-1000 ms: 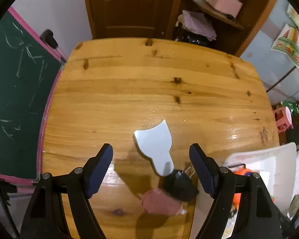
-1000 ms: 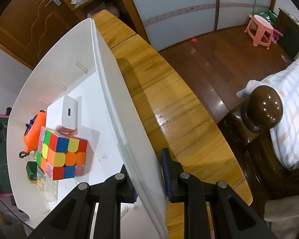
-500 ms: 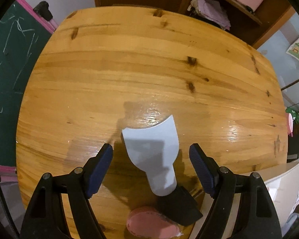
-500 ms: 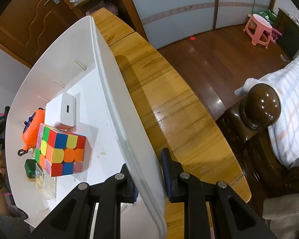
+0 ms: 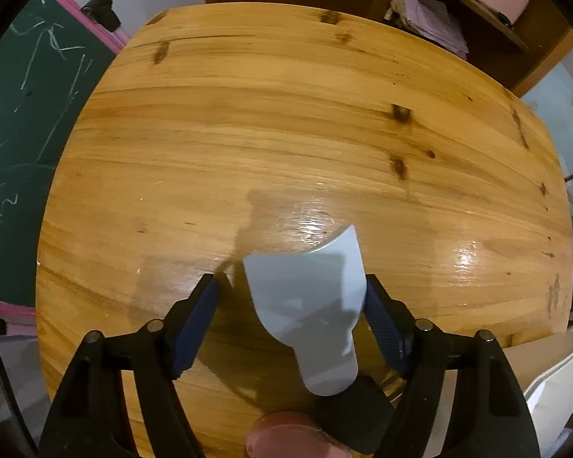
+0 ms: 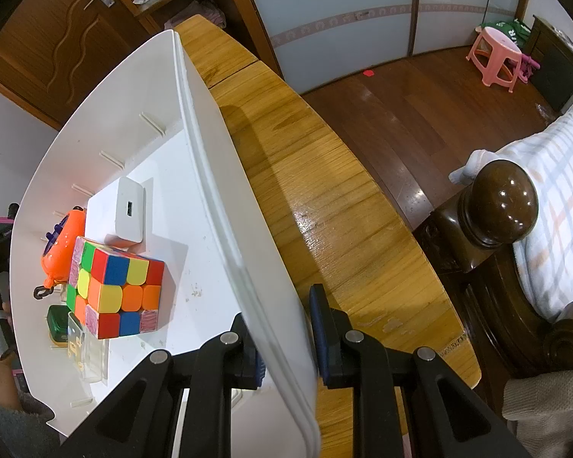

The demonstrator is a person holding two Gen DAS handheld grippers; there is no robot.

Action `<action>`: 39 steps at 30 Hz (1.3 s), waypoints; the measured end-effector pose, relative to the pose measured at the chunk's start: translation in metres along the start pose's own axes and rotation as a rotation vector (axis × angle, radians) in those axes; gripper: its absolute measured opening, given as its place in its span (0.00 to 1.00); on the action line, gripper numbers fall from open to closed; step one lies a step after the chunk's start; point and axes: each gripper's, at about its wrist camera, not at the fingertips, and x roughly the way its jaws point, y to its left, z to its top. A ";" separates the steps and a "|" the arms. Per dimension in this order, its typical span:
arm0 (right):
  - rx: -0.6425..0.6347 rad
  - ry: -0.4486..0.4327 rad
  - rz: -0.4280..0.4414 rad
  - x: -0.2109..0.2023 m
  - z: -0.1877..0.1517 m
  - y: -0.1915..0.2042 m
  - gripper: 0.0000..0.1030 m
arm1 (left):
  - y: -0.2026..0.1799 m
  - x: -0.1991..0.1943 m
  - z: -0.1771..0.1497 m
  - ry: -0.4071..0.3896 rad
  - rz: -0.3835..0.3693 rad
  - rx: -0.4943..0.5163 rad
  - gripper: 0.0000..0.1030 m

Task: Organize rigid objects
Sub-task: 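Grasp the white paper cutout with the left tool, then carry the white paper cutout into the white bin and open the left tool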

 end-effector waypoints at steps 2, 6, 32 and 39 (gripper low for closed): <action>0.000 0.000 0.001 0.000 0.000 0.000 0.21 | 0.000 -0.001 -0.001 -0.006 0.018 -0.001 0.64; 0.001 -0.002 0.006 0.000 0.000 -0.001 0.21 | 0.000 -0.002 -0.003 -0.017 0.015 -0.001 0.62; -0.005 -0.020 0.045 0.003 -0.004 -0.008 0.23 | 0.009 -0.177 -0.058 -0.230 -0.155 0.180 0.61; -0.014 -0.029 0.059 0.002 -0.005 -0.007 0.27 | -0.029 -0.223 -0.102 -0.239 -0.292 0.329 0.61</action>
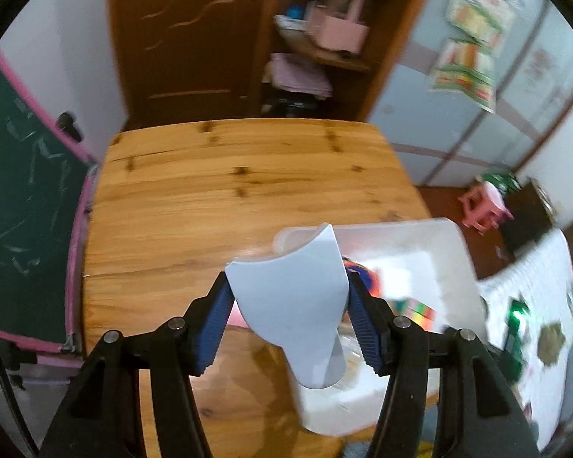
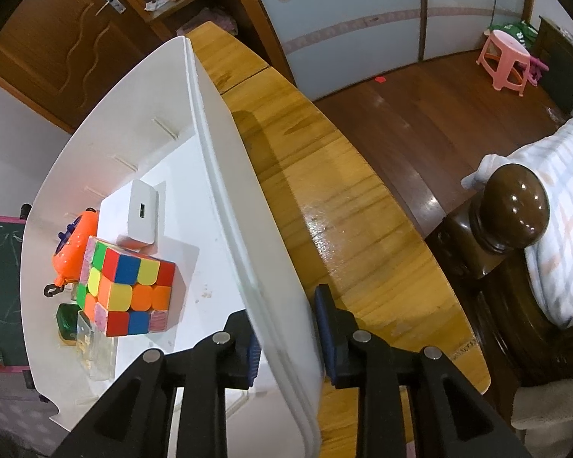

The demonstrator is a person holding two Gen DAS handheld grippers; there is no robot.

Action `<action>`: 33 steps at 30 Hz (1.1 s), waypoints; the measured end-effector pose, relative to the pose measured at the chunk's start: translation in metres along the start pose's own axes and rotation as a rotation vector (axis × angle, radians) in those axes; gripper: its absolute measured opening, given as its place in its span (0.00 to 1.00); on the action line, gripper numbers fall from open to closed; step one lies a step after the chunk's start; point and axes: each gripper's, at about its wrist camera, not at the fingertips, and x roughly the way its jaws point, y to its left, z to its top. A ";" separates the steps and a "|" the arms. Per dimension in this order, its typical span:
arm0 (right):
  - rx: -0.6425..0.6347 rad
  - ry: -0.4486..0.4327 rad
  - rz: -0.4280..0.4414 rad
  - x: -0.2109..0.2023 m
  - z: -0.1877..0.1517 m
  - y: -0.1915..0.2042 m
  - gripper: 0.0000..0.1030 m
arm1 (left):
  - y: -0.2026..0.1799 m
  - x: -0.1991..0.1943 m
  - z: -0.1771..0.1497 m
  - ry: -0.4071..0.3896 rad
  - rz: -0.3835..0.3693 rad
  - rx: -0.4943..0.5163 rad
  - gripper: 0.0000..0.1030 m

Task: Organize rigid objects
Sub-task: 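Carry the white paper cutout into the white bin and open the left tool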

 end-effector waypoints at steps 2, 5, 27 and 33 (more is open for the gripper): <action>-0.001 0.000 0.003 0.000 0.000 0.000 0.27 | -0.016 0.004 -0.006 0.022 -0.027 0.037 0.61; -0.003 0.001 0.007 0.000 0.000 0.000 0.28 | -0.039 0.027 -0.017 0.090 -0.052 0.096 0.61; -0.012 0.002 0.034 0.001 0.002 -0.007 0.28 | -0.116 0.147 -0.079 0.338 0.018 0.324 0.60; -0.013 0.002 0.031 0.001 0.001 -0.006 0.28 | -0.118 0.145 -0.080 0.326 0.019 0.329 0.63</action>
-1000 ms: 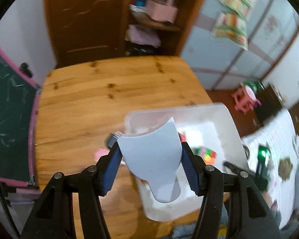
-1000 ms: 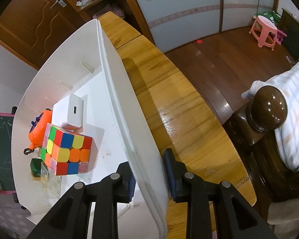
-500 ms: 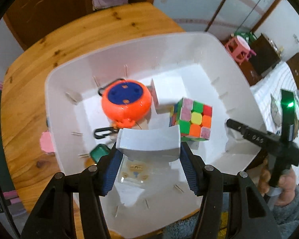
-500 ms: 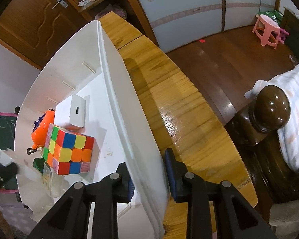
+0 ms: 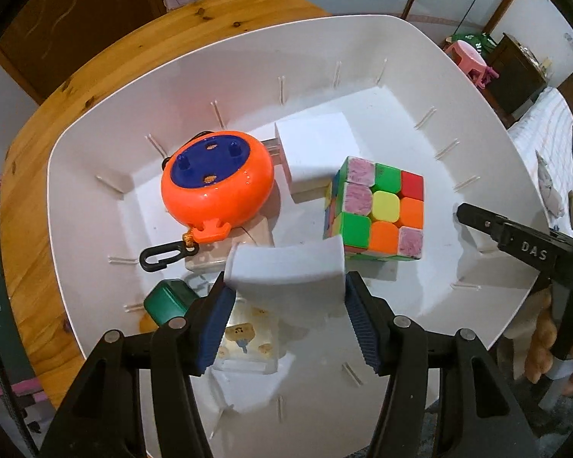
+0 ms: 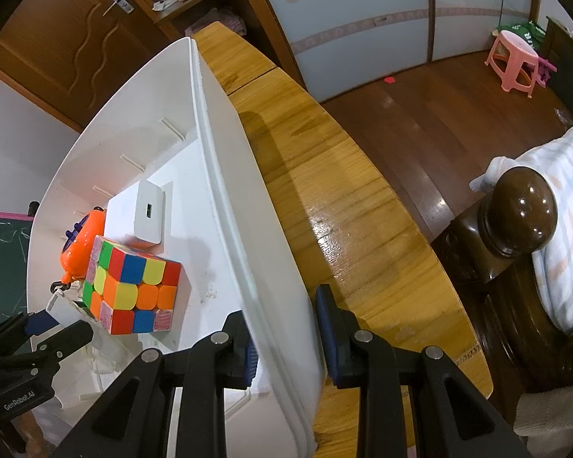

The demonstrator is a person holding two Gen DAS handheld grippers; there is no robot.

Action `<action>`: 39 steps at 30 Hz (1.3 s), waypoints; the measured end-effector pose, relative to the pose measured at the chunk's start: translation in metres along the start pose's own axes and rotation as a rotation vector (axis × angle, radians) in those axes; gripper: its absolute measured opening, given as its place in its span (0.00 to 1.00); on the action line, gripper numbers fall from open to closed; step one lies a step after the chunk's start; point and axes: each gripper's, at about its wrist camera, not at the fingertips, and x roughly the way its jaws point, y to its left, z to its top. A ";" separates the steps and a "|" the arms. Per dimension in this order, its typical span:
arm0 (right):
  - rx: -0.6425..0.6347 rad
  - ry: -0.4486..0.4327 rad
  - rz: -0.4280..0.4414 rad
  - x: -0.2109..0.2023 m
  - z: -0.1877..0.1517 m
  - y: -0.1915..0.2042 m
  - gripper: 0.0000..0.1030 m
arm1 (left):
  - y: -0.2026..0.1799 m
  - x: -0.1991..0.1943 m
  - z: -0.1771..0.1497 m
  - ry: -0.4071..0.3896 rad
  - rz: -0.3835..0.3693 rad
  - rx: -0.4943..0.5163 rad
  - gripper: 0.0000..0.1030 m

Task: Organize rigid objects
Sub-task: 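Carry the white paper cutout into the white bin and open the left tool, then move the left tool back to the pink translucent case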

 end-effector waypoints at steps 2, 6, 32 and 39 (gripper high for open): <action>0.000 -0.001 -0.001 -0.001 0.000 0.000 0.28 | 0.000 -0.002 0.000 -0.010 -0.005 -0.003 0.74; -0.002 -0.001 -0.003 -0.001 0.000 0.001 0.28 | 0.000 -0.008 -0.001 -0.034 0.000 -0.004 0.79; 0.001 0.003 -0.031 -0.001 0.001 0.008 0.28 | 0.094 -0.151 -0.049 -0.306 0.198 -0.108 0.80; -0.009 0.007 -0.062 -0.001 0.002 0.014 0.28 | 0.129 -0.154 -0.065 -0.326 0.139 -0.055 0.81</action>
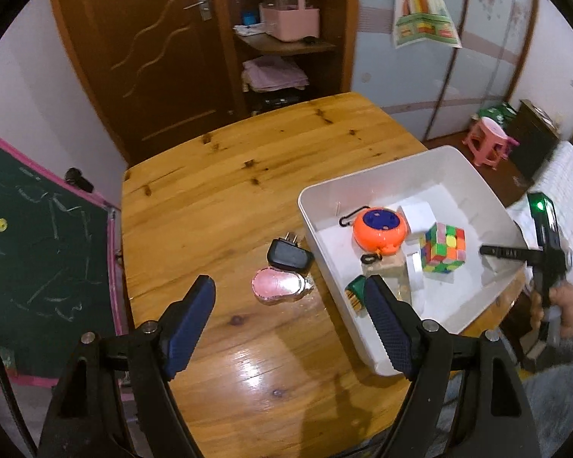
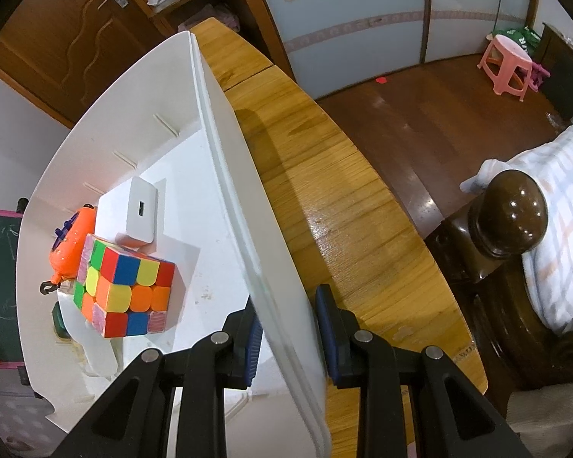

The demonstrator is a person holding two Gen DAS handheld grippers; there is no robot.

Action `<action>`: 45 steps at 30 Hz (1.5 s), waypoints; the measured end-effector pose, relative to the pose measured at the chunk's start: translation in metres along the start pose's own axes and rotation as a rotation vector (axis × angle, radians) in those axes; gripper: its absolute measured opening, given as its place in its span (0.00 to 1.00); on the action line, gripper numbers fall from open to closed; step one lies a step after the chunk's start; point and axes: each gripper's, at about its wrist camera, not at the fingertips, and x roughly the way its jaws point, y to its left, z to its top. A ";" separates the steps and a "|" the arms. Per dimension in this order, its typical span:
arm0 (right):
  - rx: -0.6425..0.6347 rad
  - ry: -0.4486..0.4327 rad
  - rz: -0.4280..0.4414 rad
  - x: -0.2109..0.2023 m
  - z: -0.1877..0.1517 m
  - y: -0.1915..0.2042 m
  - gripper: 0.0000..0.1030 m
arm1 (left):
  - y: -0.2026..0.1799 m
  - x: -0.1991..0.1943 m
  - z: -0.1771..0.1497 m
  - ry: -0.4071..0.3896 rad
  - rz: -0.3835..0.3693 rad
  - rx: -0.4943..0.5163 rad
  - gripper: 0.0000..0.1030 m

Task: Organize rigid objects
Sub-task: 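Move the left tool back to the pink translucent case, then grasp the pink translucent case with the left tool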

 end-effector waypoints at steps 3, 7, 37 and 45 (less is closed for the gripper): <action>0.000 0.001 -0.013 0.000 0.000 0.003 0.28 | 0.004 0.013 -0.008 0.007 -0.006 0.071 0.81; 0.001 0.004 -0.040 -0.001 0.001 0.007 0.28 | 0.004 0.039 -0.023 0.045 -0.042 0.216 0.81; 0.059 0.032 -0.163 -0.005 -0.004 0.020 0.28 | 0.026 0.187 -0.035 0.182 -0.272 0.486 0.74; 0.066 0.034 -0.171 -0.006 -0.004 0.021 0.28 | 0.027 0.188 -0.033 0.160 -0.319 0.513 0.72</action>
